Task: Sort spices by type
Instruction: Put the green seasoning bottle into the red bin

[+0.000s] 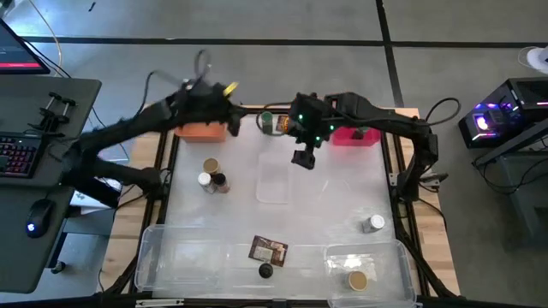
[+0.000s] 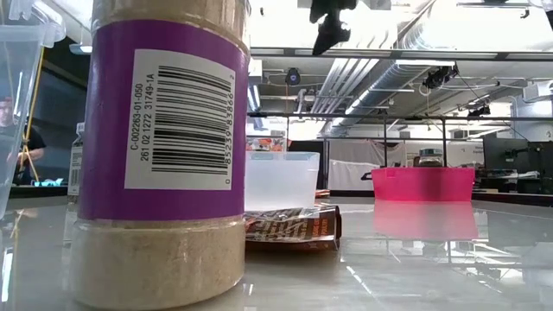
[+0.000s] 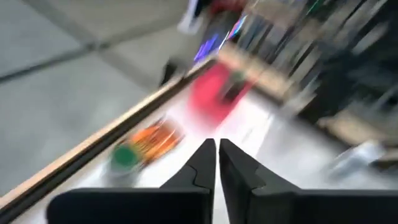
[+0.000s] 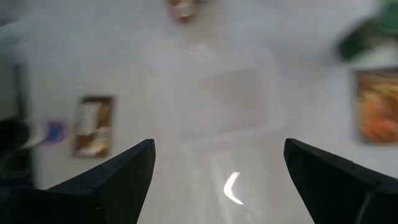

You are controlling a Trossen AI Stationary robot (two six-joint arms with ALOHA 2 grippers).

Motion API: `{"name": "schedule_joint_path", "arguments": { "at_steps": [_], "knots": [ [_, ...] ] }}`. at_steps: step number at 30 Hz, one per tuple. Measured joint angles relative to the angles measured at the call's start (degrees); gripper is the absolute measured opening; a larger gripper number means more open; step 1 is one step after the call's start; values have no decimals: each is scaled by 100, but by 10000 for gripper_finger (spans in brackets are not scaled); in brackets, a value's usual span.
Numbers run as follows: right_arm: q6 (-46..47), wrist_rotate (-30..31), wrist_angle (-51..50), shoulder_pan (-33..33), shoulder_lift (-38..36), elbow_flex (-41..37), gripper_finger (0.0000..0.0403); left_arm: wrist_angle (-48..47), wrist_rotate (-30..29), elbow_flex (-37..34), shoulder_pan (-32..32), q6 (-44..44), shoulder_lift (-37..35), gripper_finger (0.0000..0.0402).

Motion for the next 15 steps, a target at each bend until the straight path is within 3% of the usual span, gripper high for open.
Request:
{"name": "schedule_joint_path", "arguments": {
  "at_steps": [5,11,15],
  "knots": [
    [-821,-758,-57,-384,-100,-67,351,-1731,-32,1506,338,1087,1438,88],
    [-647,-773,-46,-724,-525,-67,351,-2077,-284,2274,404,2557,2690,199],
    [-20,-687,12,-779,-937,-60,351,-2276,-311,2717,570,2892,3409,246]
  ]
}}
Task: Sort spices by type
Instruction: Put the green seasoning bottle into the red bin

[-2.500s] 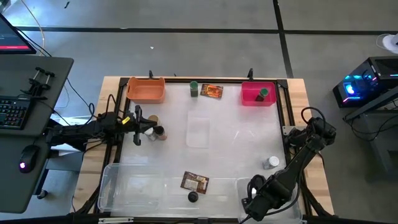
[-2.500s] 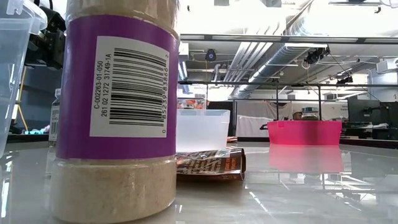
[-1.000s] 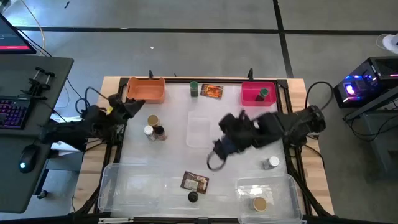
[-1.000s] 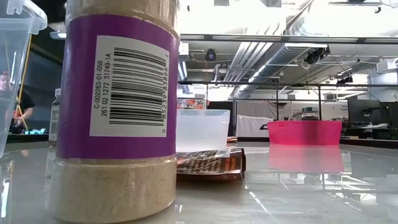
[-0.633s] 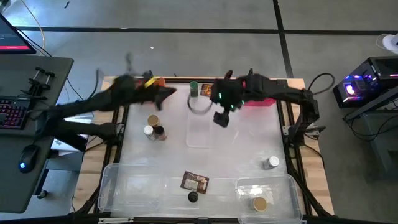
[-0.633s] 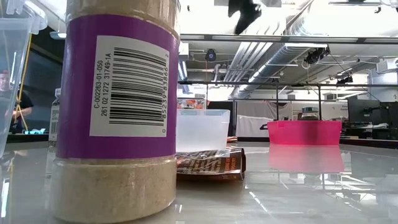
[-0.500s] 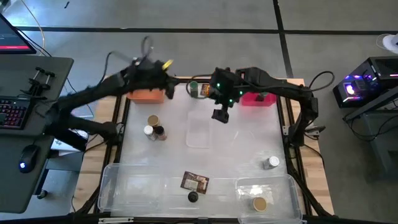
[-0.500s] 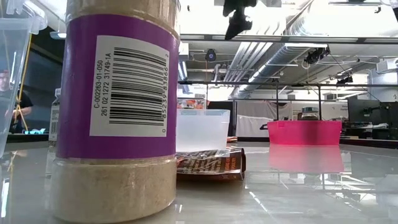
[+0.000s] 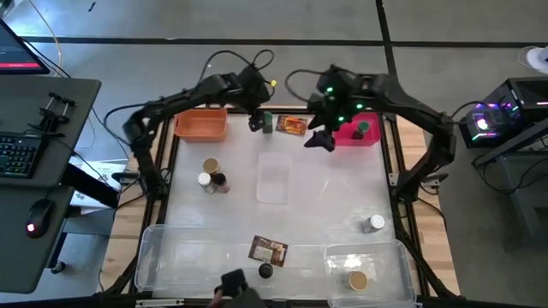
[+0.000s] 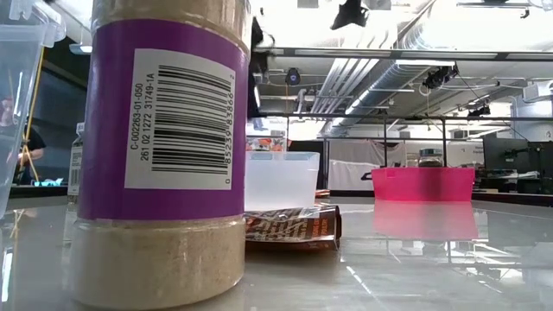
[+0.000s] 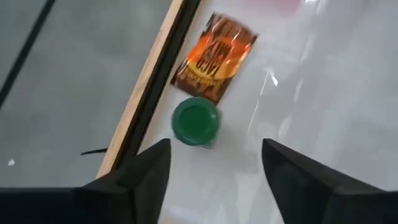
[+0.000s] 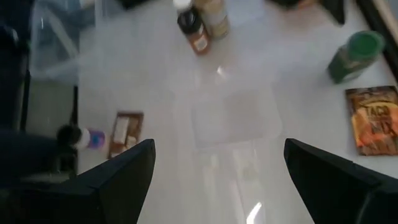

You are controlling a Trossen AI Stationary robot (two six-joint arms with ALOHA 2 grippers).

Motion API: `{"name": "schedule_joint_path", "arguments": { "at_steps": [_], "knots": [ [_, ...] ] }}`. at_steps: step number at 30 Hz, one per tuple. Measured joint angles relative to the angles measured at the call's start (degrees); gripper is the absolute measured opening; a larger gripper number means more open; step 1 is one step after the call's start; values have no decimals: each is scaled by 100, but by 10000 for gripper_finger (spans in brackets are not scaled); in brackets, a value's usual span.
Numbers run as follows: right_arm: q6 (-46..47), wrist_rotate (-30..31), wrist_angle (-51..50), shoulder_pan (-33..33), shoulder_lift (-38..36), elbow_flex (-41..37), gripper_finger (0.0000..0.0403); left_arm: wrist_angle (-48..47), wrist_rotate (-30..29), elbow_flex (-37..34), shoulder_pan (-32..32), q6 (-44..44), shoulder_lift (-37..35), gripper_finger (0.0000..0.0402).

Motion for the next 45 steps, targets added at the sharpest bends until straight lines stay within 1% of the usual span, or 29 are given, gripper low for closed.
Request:
{"name": "schedule_joint_path", "arguments": {
  "at_steps": [3,7,10,12,14,16,18,27,31,40,42,45],
  "knots": [
    [512,339,235,57,-246,0,351,-49,31,357,181,-190,524,259],
    [1139,976,490,251,-488,2,351,-224,569,935,379,-531,982,261],
    [1406,1137,501,372,-558,2,351,-569,912,1267,429,-526,1185,262],
    [1519,1229,477,447,-569,2,351,-752,898,1401,420,-288,1256,262],
    [1519,1320,460,507,-569,2,351,-854,726,1450,384,-10,1273,262],
    [1490,1335,460,529,-552,2,351,-887,529,1450,335,169,1318,262],
    [1486,1339,431,529,-532,2,351,-907,467,1445,310,219,1375,262],
    [1494,1348,415,533,-496,2,351,-824,644,1441,272,59,1633,262],
    [1487,1342,383,536,-496,2,351,-864,493,1444,272,18,1738,262],
    [1473,1333,323,544,-494,2,351,-848,411,1437,214,97,1885,261],
    [1474,1332,323,544,-494,2,351,-839,408,1437,196,140,1881,254],
    [1449,1331,294,544,-494,2,351,-869,399,1437,196,253,1865,224]
  ]
}}
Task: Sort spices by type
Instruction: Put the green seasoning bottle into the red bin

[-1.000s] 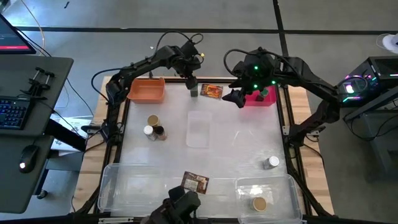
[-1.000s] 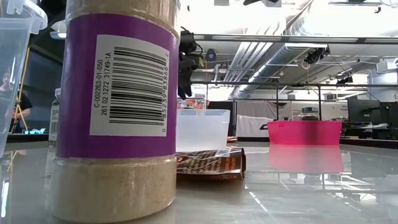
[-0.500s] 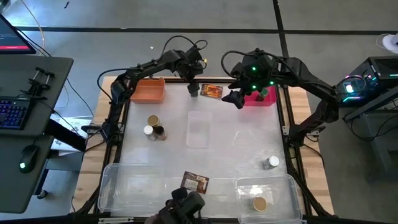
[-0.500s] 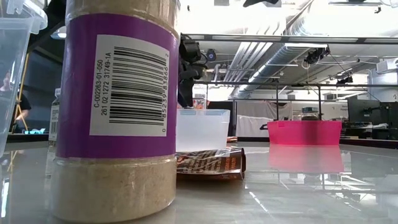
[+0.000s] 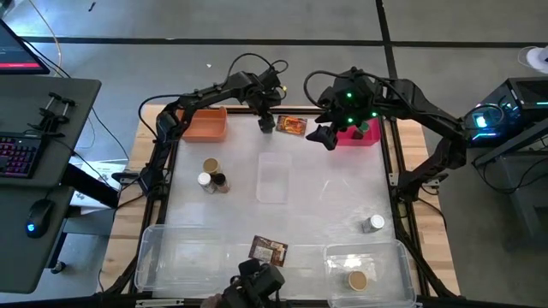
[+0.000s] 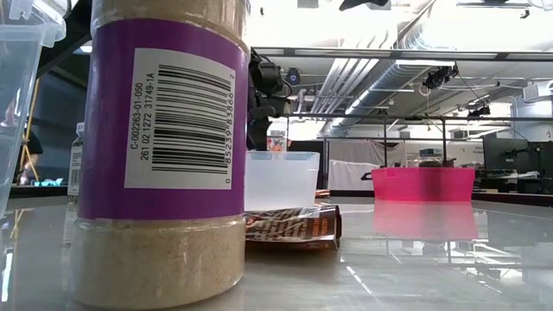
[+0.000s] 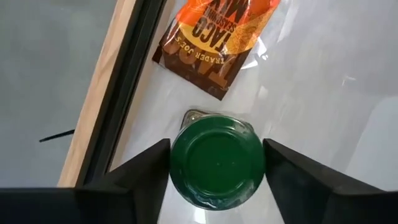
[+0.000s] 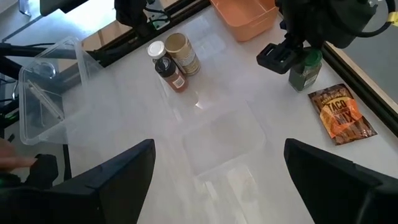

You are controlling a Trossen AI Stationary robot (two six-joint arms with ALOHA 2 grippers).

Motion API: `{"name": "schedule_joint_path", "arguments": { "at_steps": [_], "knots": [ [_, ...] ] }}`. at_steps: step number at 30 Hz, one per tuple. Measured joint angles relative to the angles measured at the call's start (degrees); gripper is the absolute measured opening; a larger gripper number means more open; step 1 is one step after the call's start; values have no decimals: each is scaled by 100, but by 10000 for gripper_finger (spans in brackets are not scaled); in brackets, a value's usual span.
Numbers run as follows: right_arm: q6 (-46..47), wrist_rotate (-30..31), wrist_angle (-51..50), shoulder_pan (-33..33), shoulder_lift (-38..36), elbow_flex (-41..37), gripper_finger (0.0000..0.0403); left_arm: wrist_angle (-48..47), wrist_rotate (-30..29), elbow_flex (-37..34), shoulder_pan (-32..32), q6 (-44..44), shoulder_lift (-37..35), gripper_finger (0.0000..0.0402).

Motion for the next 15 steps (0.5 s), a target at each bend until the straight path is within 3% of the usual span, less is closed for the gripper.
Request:
{"name": "schedule_joint_path", "arguments": {
  "at_steps": [4,15],
  "knots": [
    [-126,1,-78,0,0,0,351,-20,-51,0,0,-6,-4,166],
    [-427,16,-82,0,0,0,351,-241,-299,156,2,41,-53,163]
  ]
}}
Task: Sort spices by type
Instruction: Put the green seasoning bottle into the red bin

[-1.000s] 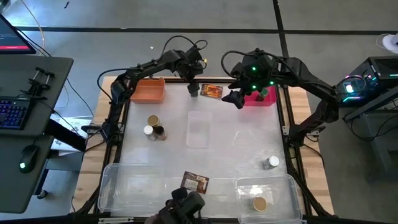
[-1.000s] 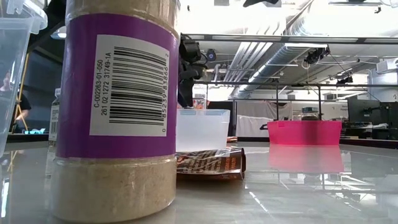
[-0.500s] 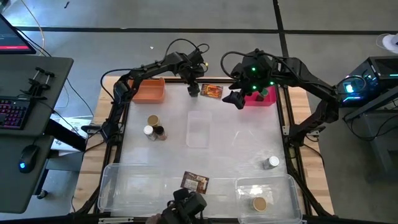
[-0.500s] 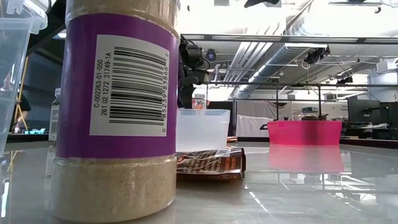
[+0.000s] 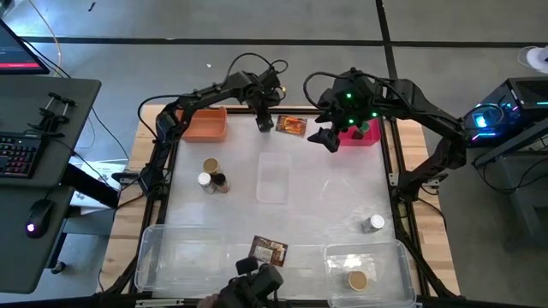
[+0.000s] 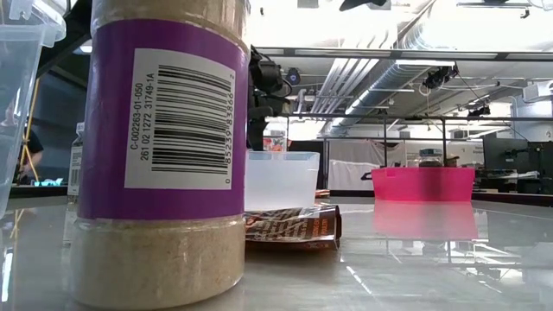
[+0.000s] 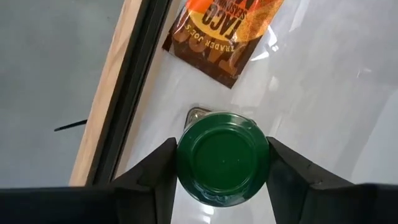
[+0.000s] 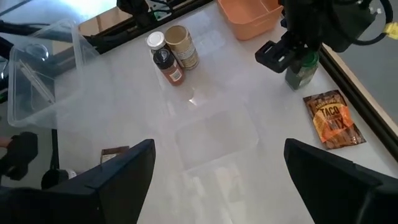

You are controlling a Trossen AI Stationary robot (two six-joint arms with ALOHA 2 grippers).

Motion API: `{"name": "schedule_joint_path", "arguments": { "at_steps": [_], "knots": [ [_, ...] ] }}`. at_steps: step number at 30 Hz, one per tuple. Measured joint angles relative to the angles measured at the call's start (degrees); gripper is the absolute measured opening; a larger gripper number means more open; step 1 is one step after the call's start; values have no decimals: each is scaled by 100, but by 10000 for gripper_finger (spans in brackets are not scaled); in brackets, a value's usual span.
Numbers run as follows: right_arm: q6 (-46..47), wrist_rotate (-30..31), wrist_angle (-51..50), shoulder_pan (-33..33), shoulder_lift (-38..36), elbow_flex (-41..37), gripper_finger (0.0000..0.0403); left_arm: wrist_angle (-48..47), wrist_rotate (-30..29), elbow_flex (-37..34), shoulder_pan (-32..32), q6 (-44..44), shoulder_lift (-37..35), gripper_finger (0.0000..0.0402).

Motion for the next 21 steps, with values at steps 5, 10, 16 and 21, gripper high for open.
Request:
{"name": "schedule_joint_path", "arguments": {
  "at_steps": [5,10,16,21],
  "knots": [
    [396,-1,66,2,-2,0,351,-215,8,820,0,12,-15,163],
    [316,-21,24,2,-4,0,351,-259,100,1744,-39,16,-15,163],
    [25,-23,49,2,-4,0,351,-162,610,2077,-53,369,-170,163],
    [33,-201,22,2,-4,0,351,-193,801,2078,-144,530,-238,163]
  ]
}}
